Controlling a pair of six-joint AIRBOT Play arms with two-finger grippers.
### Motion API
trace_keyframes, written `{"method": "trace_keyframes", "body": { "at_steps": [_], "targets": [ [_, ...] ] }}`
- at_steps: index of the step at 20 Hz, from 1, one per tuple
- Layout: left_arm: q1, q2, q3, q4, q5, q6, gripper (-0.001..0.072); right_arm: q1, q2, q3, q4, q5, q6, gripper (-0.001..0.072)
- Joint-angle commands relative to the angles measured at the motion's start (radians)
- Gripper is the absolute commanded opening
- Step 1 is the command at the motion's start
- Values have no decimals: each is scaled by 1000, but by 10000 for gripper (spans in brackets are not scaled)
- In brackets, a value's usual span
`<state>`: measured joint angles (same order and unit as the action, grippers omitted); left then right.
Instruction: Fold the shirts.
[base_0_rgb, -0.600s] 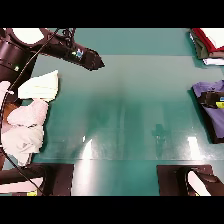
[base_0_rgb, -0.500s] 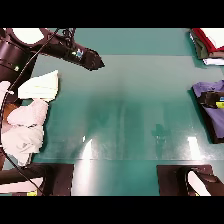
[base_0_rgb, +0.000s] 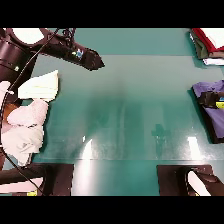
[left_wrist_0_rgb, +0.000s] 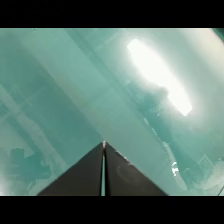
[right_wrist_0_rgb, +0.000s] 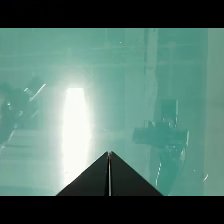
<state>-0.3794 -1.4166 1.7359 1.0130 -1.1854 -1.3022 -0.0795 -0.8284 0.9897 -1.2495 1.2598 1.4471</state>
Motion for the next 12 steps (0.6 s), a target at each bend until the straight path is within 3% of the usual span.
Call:
{"method": "trace_keyframes", "body": {
  "at_steps": [1,3,6,7,8,9,12],
  "targets": [
    [0,0,0,0,27,0,24,1,0,1,0,9,0,18],
    [0,0,2,7,98,3,24,1,1,1,-1,13,0,18],
    [53,1,61,290,-6,-66,26,1,1,1,-1,16,0,19],
    [84,1,73,430,-72,-89,128,1,1,1,-1,16,0,18],
    [117,0,72,551,-129,-104,470,1,1,1,-1,16,0,18],
    [160,0,56,655,-157,-150,712,1,1,1,0,16,0,18],
    [314,0,-40,699,-107,-267,711,1,1,1,1,16,1,18]
  ]
}}
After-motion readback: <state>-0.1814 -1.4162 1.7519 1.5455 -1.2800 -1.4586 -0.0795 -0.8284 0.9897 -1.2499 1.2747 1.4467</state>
